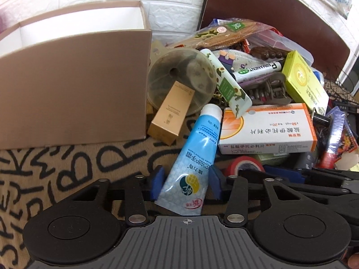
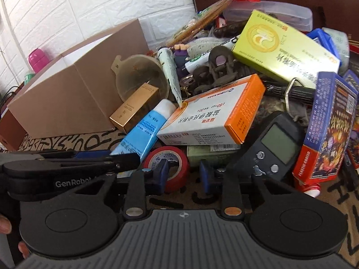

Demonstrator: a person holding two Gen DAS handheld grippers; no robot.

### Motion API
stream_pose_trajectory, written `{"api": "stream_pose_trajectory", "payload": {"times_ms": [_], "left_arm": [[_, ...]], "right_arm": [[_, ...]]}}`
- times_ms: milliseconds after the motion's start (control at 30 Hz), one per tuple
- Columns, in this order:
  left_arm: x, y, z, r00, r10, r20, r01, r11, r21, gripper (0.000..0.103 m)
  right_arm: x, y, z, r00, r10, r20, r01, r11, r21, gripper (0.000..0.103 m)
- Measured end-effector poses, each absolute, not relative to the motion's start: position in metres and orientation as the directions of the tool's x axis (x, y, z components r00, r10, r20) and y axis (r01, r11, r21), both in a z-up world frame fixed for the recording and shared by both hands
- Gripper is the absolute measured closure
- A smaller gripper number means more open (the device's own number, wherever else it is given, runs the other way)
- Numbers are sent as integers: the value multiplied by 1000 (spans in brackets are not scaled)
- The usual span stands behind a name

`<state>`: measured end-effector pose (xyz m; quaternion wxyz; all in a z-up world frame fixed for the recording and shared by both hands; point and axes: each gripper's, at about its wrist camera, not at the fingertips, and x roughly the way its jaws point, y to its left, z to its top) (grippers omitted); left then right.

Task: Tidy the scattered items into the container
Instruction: 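Grasp the blue-white tube with the left gripper while the right gripper grasps the red tape roll, then lift the tube with the left gripper while the right gripper lifts the red tape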

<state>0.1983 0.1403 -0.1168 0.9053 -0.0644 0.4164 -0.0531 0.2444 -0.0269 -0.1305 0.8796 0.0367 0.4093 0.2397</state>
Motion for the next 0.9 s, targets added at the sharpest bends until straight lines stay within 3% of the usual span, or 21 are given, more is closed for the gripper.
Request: {"api": "stream_pose_trajectory", "payload": {"times_ms": [300, 900], "left_arm": [[196, 137, -115, 647, -173, -742, 60, 982, -176, 81], [119, 135, -105, 609, -201, -767, 39, 974, -224, 91]], "right_arm": [[239, -16, -132, 567, 417, -711, -436, 884, 170, 86], [178, -33, -115, 479, 497, -723, -511, 828, 231, 89]]}}
